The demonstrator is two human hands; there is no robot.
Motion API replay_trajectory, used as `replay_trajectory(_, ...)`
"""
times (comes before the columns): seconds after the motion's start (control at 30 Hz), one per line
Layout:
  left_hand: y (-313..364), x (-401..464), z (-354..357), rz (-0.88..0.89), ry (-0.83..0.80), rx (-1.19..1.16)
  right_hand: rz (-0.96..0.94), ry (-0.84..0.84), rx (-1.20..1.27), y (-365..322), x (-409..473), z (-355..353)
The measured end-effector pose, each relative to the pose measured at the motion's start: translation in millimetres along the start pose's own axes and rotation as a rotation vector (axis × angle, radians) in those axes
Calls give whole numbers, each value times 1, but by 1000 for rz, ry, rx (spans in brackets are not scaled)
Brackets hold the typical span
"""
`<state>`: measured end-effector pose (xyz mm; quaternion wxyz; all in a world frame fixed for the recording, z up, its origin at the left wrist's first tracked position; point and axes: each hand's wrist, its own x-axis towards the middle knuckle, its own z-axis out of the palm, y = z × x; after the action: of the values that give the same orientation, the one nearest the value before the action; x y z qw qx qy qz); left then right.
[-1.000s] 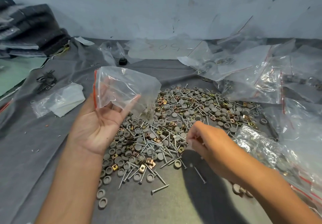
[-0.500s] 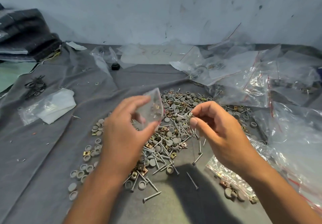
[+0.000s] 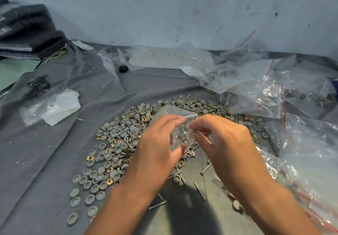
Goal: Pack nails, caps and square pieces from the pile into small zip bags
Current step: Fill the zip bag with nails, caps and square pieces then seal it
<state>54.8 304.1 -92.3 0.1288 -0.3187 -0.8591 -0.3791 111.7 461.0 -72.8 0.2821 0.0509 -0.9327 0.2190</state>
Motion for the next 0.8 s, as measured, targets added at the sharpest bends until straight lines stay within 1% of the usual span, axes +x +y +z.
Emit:
replay_trajectory(0.2,0,2,-1,-50,-10,-25,55,29,192,2,-1,9)
replay_trajectory(0.3,-2,4,-5,-98,47,-43,77,66,204,6,0,5)
replay_trajectory(0.33,-2,5,-7,-122,70,-43,108,32,196,8,0,3)
replay_trajectory(0.37,-3,5,-9,-144,97,-43,164,-58,182,9,-2,1)
replay_trajectory(0.4,-5,6,-11,-162,127,-43,232,-213,146,10,-3,0)
replay_trajectory(0.43,-6,7,-13,-178,157,-42,284,-407,77,10,-7,0)
replay_trajectory(0.47,-7,8,-14,-192,183,-42,312,-589,-3,10,-10,1)
replay_trajectory(0.5,-8,8,-16,-205,204,-41,317,-734,-86,9,-15,3)
replay_trajectory(0.53,-10,8,-17,-212,219,-41,310,-830,-166,8,-19,6)
replay_trajectory(0.57,-11,8,-17,-215,227,-39,300,-879,-231,7,-23,9)
replay_trajectory(0.6,-12,8,-18,-214,230,-35,291,-891,-270,5,-26,11)
replay_trajectory(0.67,-14,8,-18,-209,228,-24,275,-844,-271,5,-29,14)
replay_trajectory(0.8,-15,9,-17,-200,221,-14,239,-605,-80,6,-30,26)
